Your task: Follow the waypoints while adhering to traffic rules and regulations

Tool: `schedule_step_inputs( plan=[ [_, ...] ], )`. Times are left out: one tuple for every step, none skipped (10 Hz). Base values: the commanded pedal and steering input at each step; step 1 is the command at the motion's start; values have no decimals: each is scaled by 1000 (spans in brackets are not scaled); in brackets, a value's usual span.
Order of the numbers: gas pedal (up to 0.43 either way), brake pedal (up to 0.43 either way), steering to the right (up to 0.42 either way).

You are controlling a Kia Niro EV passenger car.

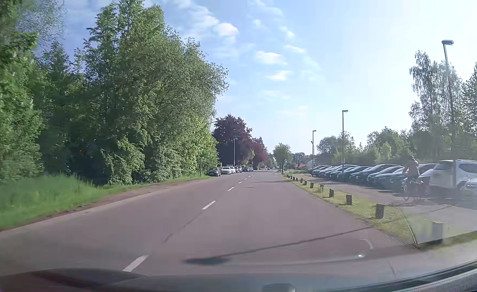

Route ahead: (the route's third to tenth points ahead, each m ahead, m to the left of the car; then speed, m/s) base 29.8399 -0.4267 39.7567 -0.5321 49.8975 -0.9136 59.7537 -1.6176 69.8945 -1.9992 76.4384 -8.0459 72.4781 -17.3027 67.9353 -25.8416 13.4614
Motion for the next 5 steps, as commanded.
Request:
schedule_step_inputs(
  plan=[
    [0, 146, 0],
    [0, 165, 0],
    [0, 183, 0],
    [0, 207, 0],
    [0, 226, 0]
  ],
)
